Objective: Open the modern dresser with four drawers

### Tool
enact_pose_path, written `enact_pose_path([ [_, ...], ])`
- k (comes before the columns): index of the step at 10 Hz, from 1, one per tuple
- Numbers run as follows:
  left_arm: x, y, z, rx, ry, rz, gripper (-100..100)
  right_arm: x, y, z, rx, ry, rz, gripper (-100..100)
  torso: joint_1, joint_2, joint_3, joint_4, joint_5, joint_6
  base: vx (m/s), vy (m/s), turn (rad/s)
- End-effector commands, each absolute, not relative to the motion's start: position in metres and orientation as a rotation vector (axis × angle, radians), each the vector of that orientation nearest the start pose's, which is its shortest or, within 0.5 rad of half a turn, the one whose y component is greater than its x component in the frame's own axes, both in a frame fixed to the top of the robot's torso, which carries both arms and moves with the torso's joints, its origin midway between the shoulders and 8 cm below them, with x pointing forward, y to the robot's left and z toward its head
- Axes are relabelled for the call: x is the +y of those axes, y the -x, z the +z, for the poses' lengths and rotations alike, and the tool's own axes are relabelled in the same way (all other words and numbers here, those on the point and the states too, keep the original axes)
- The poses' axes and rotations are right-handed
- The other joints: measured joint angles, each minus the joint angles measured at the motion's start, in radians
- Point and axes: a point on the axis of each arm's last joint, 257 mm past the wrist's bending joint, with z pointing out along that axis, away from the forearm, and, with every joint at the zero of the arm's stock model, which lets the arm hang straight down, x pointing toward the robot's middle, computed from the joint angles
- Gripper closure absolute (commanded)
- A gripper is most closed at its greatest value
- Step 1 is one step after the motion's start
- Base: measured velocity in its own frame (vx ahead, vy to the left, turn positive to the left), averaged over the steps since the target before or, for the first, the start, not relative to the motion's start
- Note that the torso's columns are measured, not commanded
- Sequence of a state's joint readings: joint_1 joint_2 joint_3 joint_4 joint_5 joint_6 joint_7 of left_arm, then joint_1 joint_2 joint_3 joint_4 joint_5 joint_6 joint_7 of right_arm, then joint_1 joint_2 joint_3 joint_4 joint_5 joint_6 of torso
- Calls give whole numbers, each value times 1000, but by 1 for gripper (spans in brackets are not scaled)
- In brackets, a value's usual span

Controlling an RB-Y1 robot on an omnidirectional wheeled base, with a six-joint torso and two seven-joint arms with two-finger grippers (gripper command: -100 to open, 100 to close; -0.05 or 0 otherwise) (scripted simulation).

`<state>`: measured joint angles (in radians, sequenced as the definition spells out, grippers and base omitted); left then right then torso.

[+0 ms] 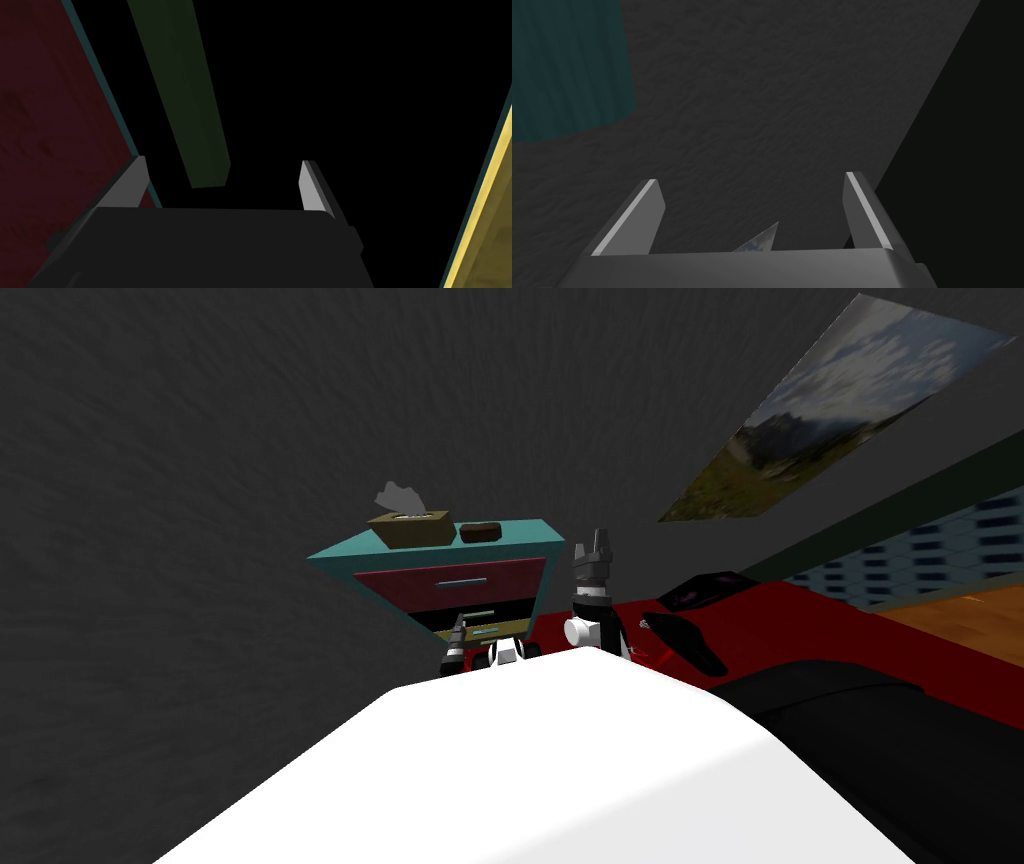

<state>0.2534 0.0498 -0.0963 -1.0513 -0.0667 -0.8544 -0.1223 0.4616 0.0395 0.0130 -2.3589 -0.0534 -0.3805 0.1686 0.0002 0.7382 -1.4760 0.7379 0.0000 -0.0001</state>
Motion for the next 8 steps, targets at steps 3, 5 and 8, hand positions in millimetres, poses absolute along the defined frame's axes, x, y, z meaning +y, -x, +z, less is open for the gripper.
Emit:
enact_pose_path([
  [3, 232, -379, -370, 1296, 911, -1128, -100, -280, -349, 49, 598, -662, 1209, 0, 2, -4, -2, -2, 1, 0, -16, -5, 4],
  [5, 234, -386, -366, 1305, 901, -1121, -100, -280, -349, 49, 598, -662, 1209, 0, 0, -1, -1, 0, 0, 0, -22, -22, 8],
  [8, 225, -396, -366, 1304, 932, -1126, -100, -280, -349, 49, 598, -662, 1209, 0, -2, 2, 1, 1, -1, 0, -58, -58, 12],
])
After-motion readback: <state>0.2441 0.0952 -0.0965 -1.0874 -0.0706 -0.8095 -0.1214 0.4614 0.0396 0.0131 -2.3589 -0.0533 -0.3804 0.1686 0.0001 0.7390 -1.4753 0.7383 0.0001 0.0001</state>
